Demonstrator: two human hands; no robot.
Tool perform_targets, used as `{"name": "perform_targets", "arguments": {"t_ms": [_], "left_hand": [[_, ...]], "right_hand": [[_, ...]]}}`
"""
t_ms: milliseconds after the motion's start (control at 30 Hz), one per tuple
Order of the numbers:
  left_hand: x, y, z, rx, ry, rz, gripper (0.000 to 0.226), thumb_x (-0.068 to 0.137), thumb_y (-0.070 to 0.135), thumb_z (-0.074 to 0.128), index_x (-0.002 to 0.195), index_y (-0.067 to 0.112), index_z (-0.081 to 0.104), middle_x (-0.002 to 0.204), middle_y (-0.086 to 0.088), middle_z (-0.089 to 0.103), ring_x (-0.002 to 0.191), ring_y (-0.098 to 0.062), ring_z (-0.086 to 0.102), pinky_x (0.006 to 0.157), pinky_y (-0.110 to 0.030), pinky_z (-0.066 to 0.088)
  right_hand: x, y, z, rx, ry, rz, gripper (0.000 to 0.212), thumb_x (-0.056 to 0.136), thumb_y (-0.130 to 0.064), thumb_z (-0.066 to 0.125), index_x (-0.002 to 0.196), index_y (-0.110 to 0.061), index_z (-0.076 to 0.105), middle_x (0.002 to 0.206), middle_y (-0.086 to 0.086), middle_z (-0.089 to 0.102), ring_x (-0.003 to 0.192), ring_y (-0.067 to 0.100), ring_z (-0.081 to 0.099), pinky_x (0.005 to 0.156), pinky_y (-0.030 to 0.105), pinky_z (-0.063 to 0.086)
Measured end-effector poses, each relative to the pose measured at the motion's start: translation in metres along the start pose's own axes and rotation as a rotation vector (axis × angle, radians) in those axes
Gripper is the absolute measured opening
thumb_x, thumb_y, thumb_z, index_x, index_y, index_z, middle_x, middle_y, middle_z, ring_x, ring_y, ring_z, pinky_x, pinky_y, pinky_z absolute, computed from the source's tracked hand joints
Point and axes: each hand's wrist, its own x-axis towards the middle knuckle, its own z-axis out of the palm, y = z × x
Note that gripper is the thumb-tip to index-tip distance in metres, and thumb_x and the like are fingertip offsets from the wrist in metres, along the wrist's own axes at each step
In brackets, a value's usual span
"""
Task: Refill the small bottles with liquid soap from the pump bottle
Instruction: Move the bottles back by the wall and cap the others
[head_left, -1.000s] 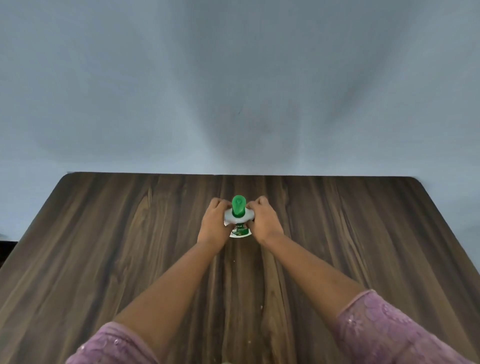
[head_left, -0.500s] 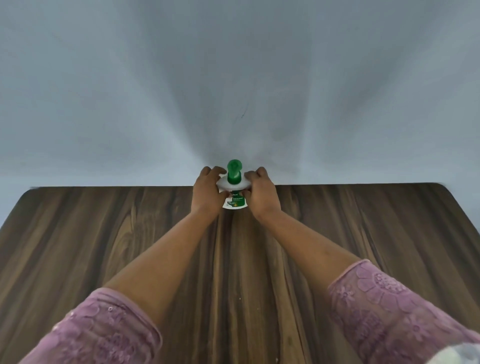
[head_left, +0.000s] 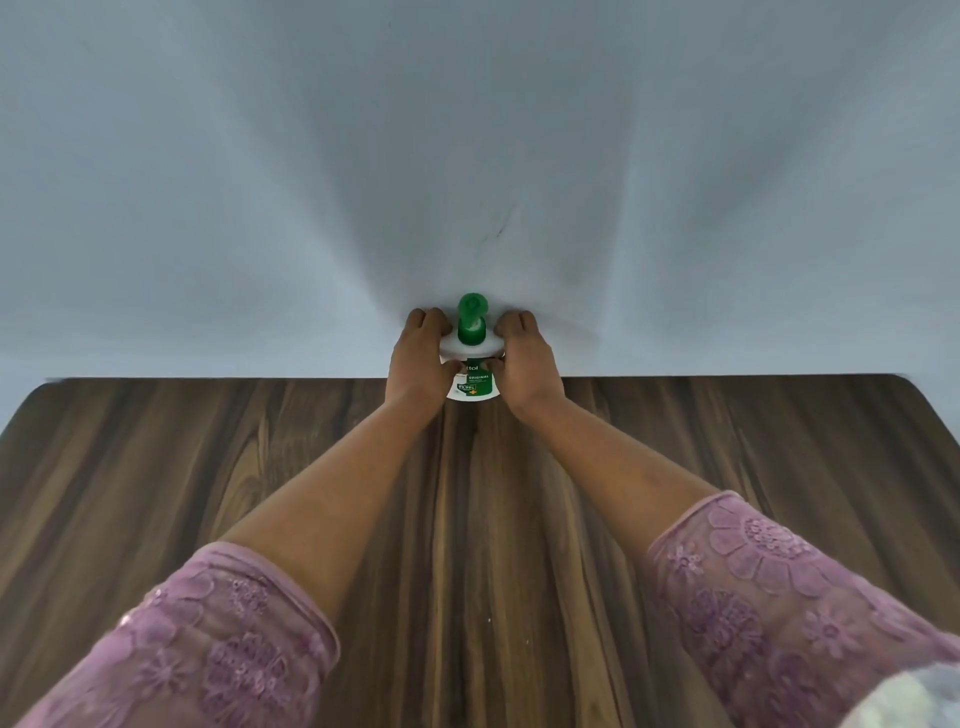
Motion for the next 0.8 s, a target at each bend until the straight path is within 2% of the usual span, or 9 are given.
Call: {"name": "perform_targets", "arguments": {"t_ms": [167, 233, 300, 367, 433, 533, 633, 700, 800], "left_hand": [[-0.006, 0.002, 0.001, 0.002, 0.010, -0.008, 0.039, 0.070, 0.004, 0.072, 0.102, 0.008, 0.050, 0.110, -0.008, 0.049, 0.092, -0.029, 0.055, 0.073, -0.034, 0.046], [-0.011, 0.007, -0.002, 0.051, -0.003, -0.052, 0.050, 0.069, 0.008, 0.074, 0.111, 0.007, 0.046, 0.115, -0.011, 0.047, 0.099, -0.031, 0.053, 0.072, -0.035, 0.043], [-0.020, 0.013, -0.006, 0.083, -0.022, -0.146, 0.064, 0.068, 0.009, 0.076, 0.120, 0.007, 0.038, 0.120, -0.013, 0.044, 0.105, -0.033, 0.050, 0.076, -0.038, 0.044], [-0.035, 0.014, -0.013, 0.080, -0.055, -0.210, 0.069, 0.069, 0.010, 0.075, 0.125, 0.007, 0.036, 0.123, -0.014, 0.042, 0.108, -0.033, 0.050, 0.081, -0.039, 0.045], [-0.063, 0.011, -0.021, 0.117, -0.174, -0.181, 0.066, 0.070, 0.015, 0.076, 0.124, 0.010, 0.041, 0.123, -0.012, 0.044, 0.108, -0.029, 0.051, 0.084, -0.034, 0.043], [-0.132, -0.003, -0.031, 0.156, -0.453, -0.065, 0.053, 0.070, 0.018, 0.078, 0.116, 0.014, 0.053, 0.115, -0.007, 0.050, 0.101, -0.024, 0.055, 0.089, -0.033, 0.045], [-0.222, -0.022, -0.041, 0.118, -0.680, 0.060, 0.041, 0.073, 0.008, 0.073, 0.112, 0.013, 0.059, 0.112, -0.008, 0.054, 0.097, -0.024, 0.057, 0.089, -0.035, 0.048], [-0.276, -0.036, -0.049, 0.139, -0.784, 0.118, 0.038, 0.075, 0.003, 0.067, 0.112, 0.010, 0.060, 0.111, -0.009, 0.054, 0.094, -0.021, 0.057, 0.086, -0.026, 0.044], [-0.348, -0.052, -0.068, 0.140, -0.853, 0.104, 0.041, 0.078, -0.001, 0.055, 0.115, 0.015, 0.058, 0.107, 0.004, 0.048, 0.087, -0.006, 0.051, 0.078, -0.011, 0.039]], "right_hand": [[-0.005, 0.000, 0.001, 0.031, -0.005, 0.040, 0.030, 0.086, -0.001, 0.058, 0.114, 0.001, 0.048, 0.121, 0.018, 0.047, 0.096, 0.040, 0.057, 0.082, 0.045, 0.047], [-0.010, 0.000, -0.001, 0.037, -0.019, 0.084, 0.039, 0.086, -0.003, 0.061, 0.121, -0.001, 0.045, 0.124, 0.017, 0.048, 0.103, 0.037, 0.056, 0.087, 0.042, 0.046], [-0.020, 0.003, -0.006, 0.051, -0.028, 0.143, 0.047, 0.087, -0.005, 0.063, 0.128, -0.002, 0.042, 0.128, 0.017, 0.047, 0.110, 0.034, 0.055, 0.091, 0.040, 0.045], [-0.038, 0.009, -0.009, 0.054, -0.083, 0.178, 0.049, 0.085, -0.007, 0.066, 0.128, -0.004, 0.042, 0.128, 0.015, 0.048, 0.112, 0.031, 0.054, 0.094, 0.037, 0.045], [-0.066, 0.017, -0.010, 0.029, -0.224, 0.192, 0.045, 0.083, -0.010, 0.071, 0.123, -0.006, 0.050, 0.123, 0.013, 0.054, 0.109, 0.027, 0.057, 0.094, 0.037, 0.047], [-0.131, 0.029, -0.008, 0.086, -0.534, 0.181, 0.033, 0.080, -0.005, 0.072, 0.110, -0.008, 0.059, 0.110, 0.010, 0.062, 0.089, 0.024, 0.062, 0.082, 0.037, 0.054], [-0.208, 0.031, -0.009, 0.058, -0.790, 0.074, 0.037, 0.080, -0.003, 0.072, 0.115, -0.007, 0.061, 0.109, 0.007, 0.063, 0.090, 0.016, 0.058, 0.076, 0.020, 0.044], [-0.253, 0.032, -0.009, 0.040, -0.875, -0.036, 0.039, 0.081, 0.000, 0.068, 0.119, -0.005, 0.060, 0.116, 0.010, 0.062, 0.097, 0.018, 0.061, 0.081, 0.021, 0.046], [-0.310, 0.031, -0.016, 0.091, -0.921, -0.173, 0.039, 0.082, 0.002, 0.061, 0.119, -0.009, 0.060, 0.121, 0.009, 0.058, 0.100, 0.018, 0.061, 0.086, 0.023, 0.049]]}}
